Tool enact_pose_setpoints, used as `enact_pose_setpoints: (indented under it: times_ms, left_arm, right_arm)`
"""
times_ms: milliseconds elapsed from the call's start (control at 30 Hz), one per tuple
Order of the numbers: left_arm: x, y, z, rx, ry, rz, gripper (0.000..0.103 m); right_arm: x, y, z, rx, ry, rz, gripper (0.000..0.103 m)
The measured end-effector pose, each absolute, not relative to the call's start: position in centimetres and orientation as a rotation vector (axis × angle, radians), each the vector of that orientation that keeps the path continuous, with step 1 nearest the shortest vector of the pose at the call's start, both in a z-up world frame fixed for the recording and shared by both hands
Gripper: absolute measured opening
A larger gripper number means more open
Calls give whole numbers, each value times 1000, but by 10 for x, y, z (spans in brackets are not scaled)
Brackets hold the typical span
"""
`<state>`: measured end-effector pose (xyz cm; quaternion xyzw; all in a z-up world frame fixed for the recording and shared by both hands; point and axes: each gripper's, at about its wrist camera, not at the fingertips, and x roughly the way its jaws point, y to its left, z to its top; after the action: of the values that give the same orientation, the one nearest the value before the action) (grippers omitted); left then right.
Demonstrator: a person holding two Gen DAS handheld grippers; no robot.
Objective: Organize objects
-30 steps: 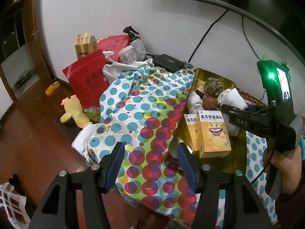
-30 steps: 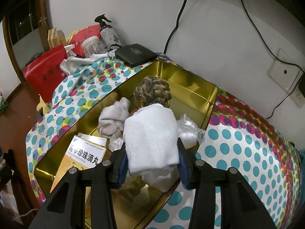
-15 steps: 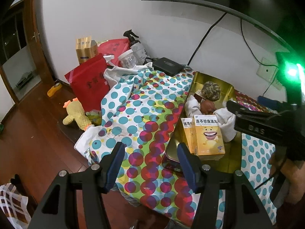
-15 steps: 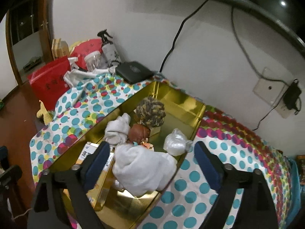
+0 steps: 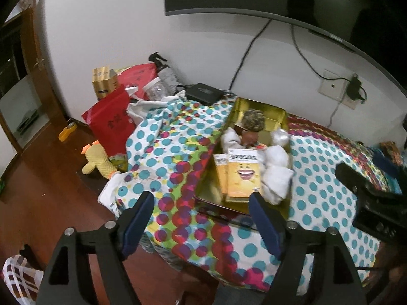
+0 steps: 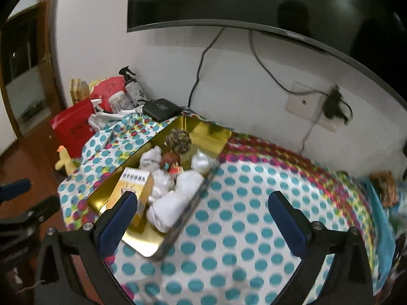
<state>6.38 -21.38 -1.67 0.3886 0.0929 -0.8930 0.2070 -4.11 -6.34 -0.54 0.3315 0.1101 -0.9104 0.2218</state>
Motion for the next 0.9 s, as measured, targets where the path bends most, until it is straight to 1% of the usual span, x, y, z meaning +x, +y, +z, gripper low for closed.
enact_pose_setpoints:
  times_ms: [133, 333, 567, 900]
  left_arm:
    - [64, -197, -13, 1104, 233, -2499, 81]
    - [66, -177, -7, 1144, 221, -2510, 81]
    - [68, -160, 2, 1169, 207, -2537, 81]
    - [62, -149, 8, 1199, 207, -2545, 81]
  right_arm:
    - [-25, -35, -7, 1010, 249, -2535, 102]
    - [-1, 3, -1, 1049, 193, -2596, 103]
    - [17, 25, 6, 1050, 179, -2619, 103]
    - [25, 27, 8, 1071, 189, -2622, 103]
